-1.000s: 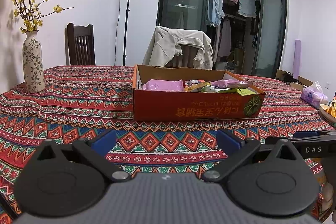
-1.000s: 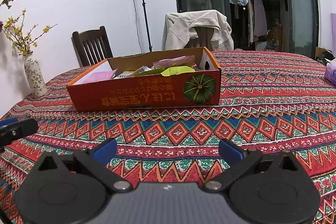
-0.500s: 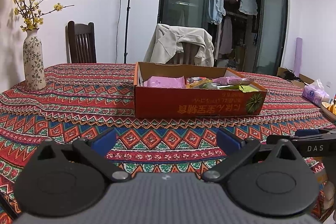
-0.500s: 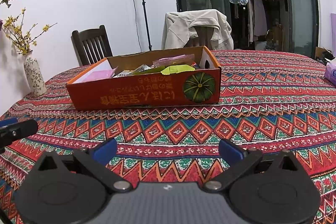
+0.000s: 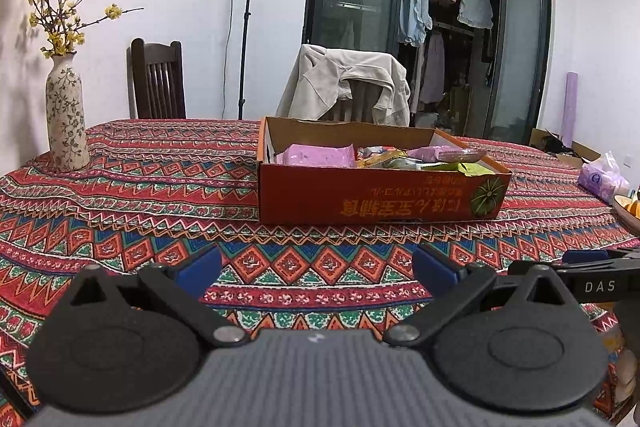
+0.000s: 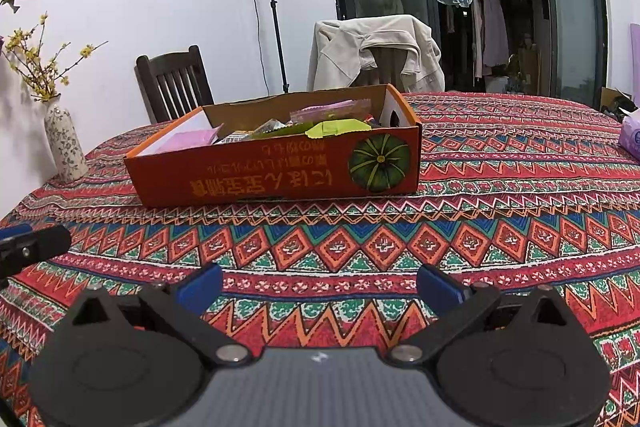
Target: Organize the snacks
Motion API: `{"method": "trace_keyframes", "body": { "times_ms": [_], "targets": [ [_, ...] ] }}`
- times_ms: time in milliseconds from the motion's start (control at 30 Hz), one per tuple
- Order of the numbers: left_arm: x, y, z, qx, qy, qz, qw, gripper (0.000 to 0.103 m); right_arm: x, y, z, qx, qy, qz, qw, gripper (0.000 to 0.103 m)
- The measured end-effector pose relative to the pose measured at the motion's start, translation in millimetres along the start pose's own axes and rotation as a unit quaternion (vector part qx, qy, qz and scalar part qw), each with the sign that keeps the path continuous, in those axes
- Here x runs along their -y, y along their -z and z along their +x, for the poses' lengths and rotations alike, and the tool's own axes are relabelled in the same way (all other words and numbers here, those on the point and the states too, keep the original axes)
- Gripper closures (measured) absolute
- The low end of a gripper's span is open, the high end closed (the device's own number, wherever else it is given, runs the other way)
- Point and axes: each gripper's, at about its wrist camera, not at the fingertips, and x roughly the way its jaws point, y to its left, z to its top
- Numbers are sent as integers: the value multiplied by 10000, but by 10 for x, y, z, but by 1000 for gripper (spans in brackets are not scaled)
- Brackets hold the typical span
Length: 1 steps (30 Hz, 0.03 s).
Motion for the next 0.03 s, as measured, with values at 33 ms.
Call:
{"method": "trace_keyframes", "body": {
  "times_ms": [33],
  "targets": [
    [-3, -2, -2, 0, 8, -7, 10000, 0, 1, 1, 0, -2, 1, -1, 10000, 0]
  ]
}}
